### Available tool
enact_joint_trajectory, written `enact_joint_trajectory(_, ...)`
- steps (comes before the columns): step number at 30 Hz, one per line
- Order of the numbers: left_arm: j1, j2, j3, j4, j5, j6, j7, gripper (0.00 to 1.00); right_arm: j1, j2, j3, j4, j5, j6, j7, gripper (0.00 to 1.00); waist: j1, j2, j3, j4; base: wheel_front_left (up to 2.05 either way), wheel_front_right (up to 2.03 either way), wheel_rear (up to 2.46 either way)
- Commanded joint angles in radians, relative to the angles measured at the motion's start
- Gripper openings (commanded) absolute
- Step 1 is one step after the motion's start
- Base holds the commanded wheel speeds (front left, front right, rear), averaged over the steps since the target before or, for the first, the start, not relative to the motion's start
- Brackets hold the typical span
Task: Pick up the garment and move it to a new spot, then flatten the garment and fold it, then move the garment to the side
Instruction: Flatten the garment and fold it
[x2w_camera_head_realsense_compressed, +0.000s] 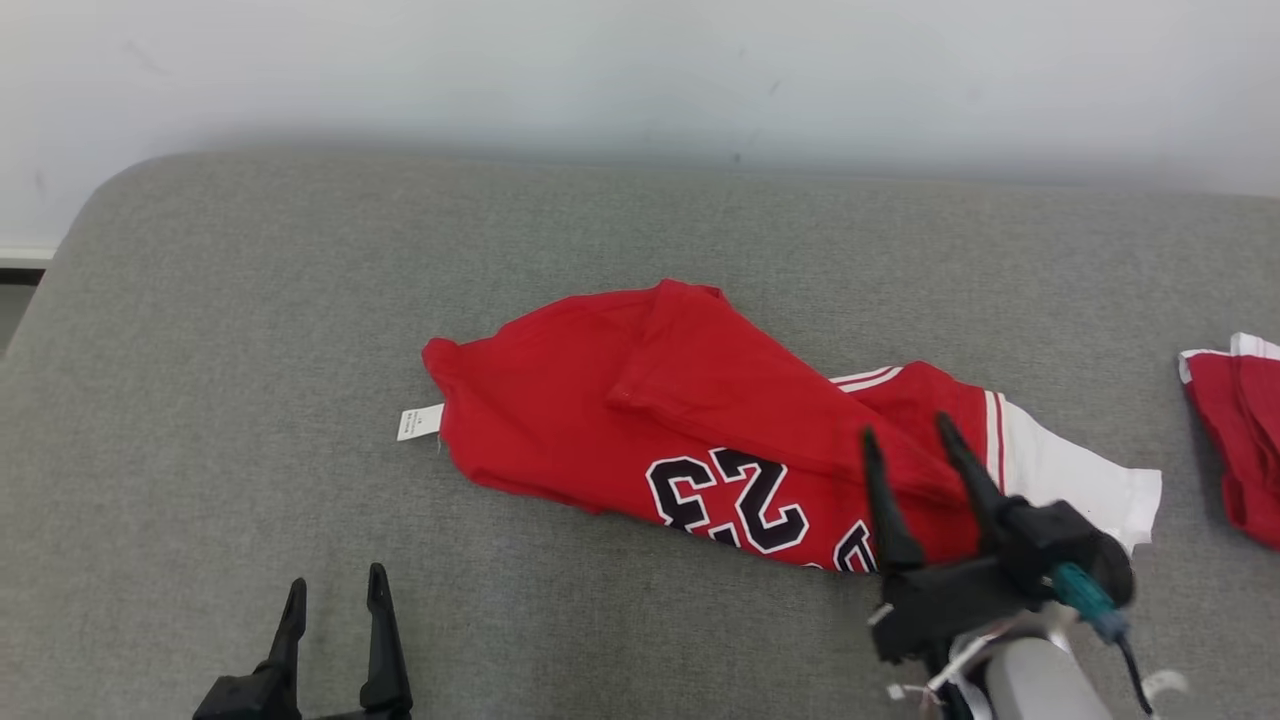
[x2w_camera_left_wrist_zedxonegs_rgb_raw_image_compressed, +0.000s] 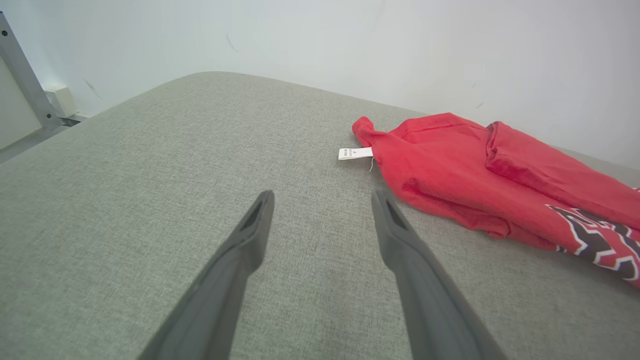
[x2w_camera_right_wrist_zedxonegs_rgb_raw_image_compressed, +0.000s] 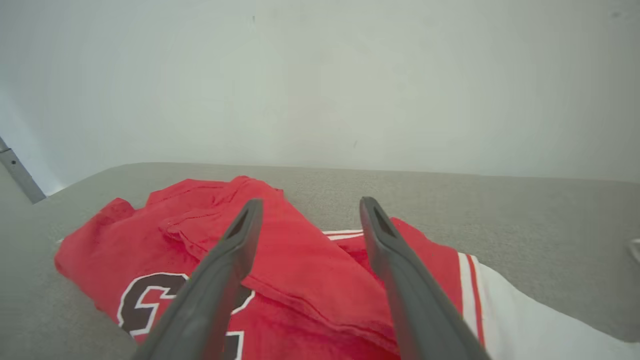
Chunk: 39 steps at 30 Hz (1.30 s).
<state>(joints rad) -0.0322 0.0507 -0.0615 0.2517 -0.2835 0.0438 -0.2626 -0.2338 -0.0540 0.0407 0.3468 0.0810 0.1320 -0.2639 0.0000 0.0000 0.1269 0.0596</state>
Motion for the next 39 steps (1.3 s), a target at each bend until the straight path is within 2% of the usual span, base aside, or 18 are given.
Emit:
enact_joint_trajectory(1,-0.013,0.0,-0.001,0.003,0.0,0.0,-0.003,1.0,-0.015,-0.001,0.009,0.003,0.014,-0.002,0.0,1.0,0.0,0.0,0.005,0.01,0.0,0.0,0.0)
enact_joint_trajectory(6,-0.024,-0.001,-0.02,-0.001,-0.007,0.005,-0.003,1.0,-0.098,-0.028,0.142,0.059,0.03,-0.002,0.0,1.0,0.0,0.0,0.022,0.057,0.0,0.0,0.0)
enact_joint_trajectory(8,-0.026,0.0,-0.027,0.0,-0.01,0.007,-0.003,1.0,-0.165,-0.041,0.233,0.134,0.035,-0.002,0.0,1.0,0.0,0.0,0.032,0.089,0.0,0.0,0.0)
enact_joint_trajectory(13,-0.04,-0.001,-0.051,0.002,-0.023,0.01,-0.003,1.0,-0.291,-0.068,0.344,0.267,0.066,-0.002,0.0,1.0,0.0,0.0,0.065,0.154,0.0,0.0,0.0)
enact_joint_trajectory(23,-0.049,-0.001,-0.08,-0.004,-0.049,0.02,-0.003,1.0,-0.458,-0.098,0.379,0.513,0.063,-0.002,0.0,0.99,0.0,0.0,0.12,0.251,0.0,0.0,0.0)
enact_joint_trajectory(25,-0.053,-0.001,-0.084,-0.008,-0.05,0.022,-0.003,1.0,-0.473,-0.099,0.382,0.552,0.057,-0.002,0.0,0.93,0.0,0.0,0.129,0.258,0.0,0.0,0.0)
enact_joint_trajectory(26,-0.054,-0.001,-0.085,-0.009,-0.05,0.024,-0.003,1.0,-0.479,-0.097,0.382,0.571,0.055,-0.002,0.0,0.84,0.0,0.0,0.131,0.26,0.0,0.0,0.0)
enact_joint_trajectory(27,-0.054,0.0,-0.086,-0.01,-0.051,0.026,-0.003,1.0,-0.486,-0.095,0.383,0.584,0.053,-0.002,0.0,0.69,0.0,0.0,0.133,0.262,0.0,0.0,0.0)
enact_joint_trajectory(28,-0.055,-0.001,-0.087,-0.012,-0.051,0.026,-0.003,1.0,-0.494,-0.092,0.384,0.593,0.052,-0.002,0.0,0.44,0.0,0.0,0.135,0.263,0.0,0.0,0.0)
enact_joint_trajectory(29,-0.057,-0.001,-0.087,-0.015,-0.051,0.026,-0.003,1.0,-0.5,-0.09,0.384,0.602,0.05,-0.002,0.0,0.35,0.0,0.0,0.137,0.264,0.0,0.0,0.0)
enact_joint_trajectory(30,-0.058,-0.001,-0.087,-0.016,-0.05,0.027,-0.003,1.0,-0.503,-0.088,0.378,0.609,0.053,-0.002,0.0,0.13,0.0,0.0,0.138,0.263,0.0,0.0,0.0)
enact_joint_trajectory(31,-0.058,-0.001,-0.086,-0.017,-0.05,0.029,-0.003,1.0,-0.504,-0.086,0.376,0.613,0.054,-0.002,0.0,0.0,0.0,0.0,0.138,0.262,0.0,0.0,0.0)
enact_joint_trajectory(35,-0.06,-0.001,-0.087,-0.022,-0.046,0.029,-0.003,1.0,-0.491,-0.08,0.359,0.574,0.06,-0.002,0.0,0.0,0.0,0.0,0.131,0.254,0.0,0.0,0.0)
enact_joint_trajectory(39,-0.046,0.0,-0.079,-0.02,-0.035,0.024,-0.003,1.0,-0.46,-0.063,0.35,0.444,0.085,-0.002,0.0,0.0,0.0,0.0,0.108,0.239,0.0,0.0,0.0)
